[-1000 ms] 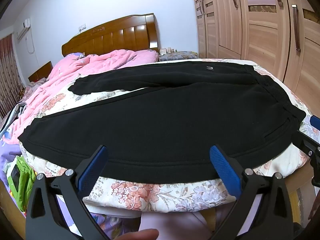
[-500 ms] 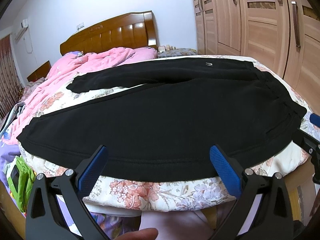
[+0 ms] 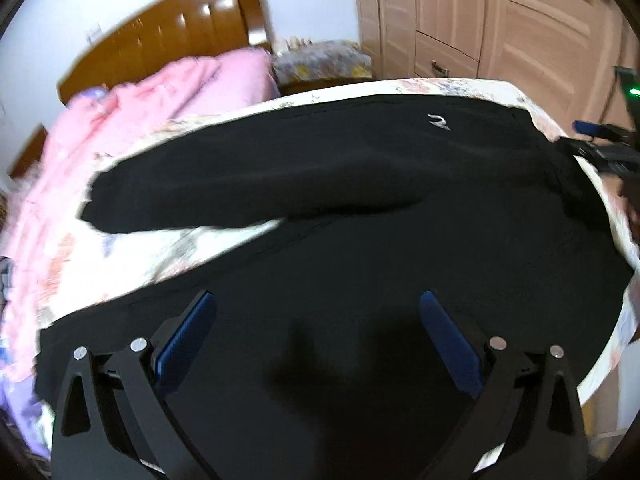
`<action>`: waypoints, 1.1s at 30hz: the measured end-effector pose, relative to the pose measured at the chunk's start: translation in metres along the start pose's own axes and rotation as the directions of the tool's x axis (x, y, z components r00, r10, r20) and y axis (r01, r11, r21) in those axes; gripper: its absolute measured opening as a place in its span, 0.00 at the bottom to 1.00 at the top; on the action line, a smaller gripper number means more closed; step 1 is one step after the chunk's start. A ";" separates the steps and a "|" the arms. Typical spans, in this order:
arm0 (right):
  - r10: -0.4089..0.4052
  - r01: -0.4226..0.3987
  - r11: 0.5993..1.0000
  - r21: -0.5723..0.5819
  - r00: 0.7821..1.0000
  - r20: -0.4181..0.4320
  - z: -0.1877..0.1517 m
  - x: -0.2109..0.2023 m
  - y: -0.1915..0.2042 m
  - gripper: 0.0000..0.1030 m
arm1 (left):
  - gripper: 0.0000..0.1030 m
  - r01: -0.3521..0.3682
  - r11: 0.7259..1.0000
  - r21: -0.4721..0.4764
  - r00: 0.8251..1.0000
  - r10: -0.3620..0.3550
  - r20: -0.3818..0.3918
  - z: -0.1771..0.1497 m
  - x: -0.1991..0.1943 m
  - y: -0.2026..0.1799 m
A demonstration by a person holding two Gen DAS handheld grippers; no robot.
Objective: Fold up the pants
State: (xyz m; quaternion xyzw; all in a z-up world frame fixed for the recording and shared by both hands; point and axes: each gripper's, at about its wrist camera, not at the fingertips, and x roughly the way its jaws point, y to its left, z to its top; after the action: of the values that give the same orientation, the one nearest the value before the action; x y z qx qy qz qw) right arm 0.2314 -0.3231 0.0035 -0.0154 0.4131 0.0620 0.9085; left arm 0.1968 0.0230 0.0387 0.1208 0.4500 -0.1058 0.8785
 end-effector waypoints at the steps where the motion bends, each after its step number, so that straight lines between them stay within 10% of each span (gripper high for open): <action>1: 0.015 -0.015 1.000 0.013 1.000 -0.025 0.016 0.019 -0.014 0.96 | 0.98 -0.009 1.000 -0.010 1.000 0.009 0.018 0.012 0.010 0.007; 6: 0.074 -0.080 0.992 -0.098 0.995 -0.071 0.070 0.090 -0.035 0.96 | 0.98 0.139 0.990 -0.008 0.990 -0.139 0.004 0.066 0.058 0.022; 10: 0.133 -0.148 0.977 -0.151 0.986 -0.103 0.094 0.131 -0.045 0.95 | 0.98 0.313 0.933 -0.179 0.948 -0.319 -0.005 0.106 0.097 0.045; 15: 0.225 -0.254 0.956 -0.143 0.955 -0.196 0.093 0.159 -0.053 0.86 | 0.98 0.358 0.883 -0.304 0.929 -0.371 0.016 0.150 0.135 0.053; 22: 0.268 -0.299 0.922 -0.245 0.951 -0.153 0.078 0.127 -0.030 0.13 | 0.98 0.438 0.756 -0.487 0.868 -0.496 0.010 0.189 0.181 0.053; 27: 0.233 -0.209 0.915 -0.345 0.972 0.031 0.064 0.062 -0.013 0.10 | 0.98 0.484 0.627 -0.610 0.801 -0.598 0.022 0.194 0.204 0.047; 33: 0.197 -0.099 0.885 -0.455 0.965 0.174 0.028 -0.009 0.032 0.10 | 0.98 0.481 0.576 -0.661 0.792 -0.609 0.046 0.201 0.209 0.040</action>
State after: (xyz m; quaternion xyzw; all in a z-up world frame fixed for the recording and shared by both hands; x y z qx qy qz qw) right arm 0.2424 -0.2900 0.0296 -0.1827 0.2872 0.2248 0.9130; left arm 0.4815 -0.0172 -0.0135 -0.3223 0.5529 -0.1996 0.7420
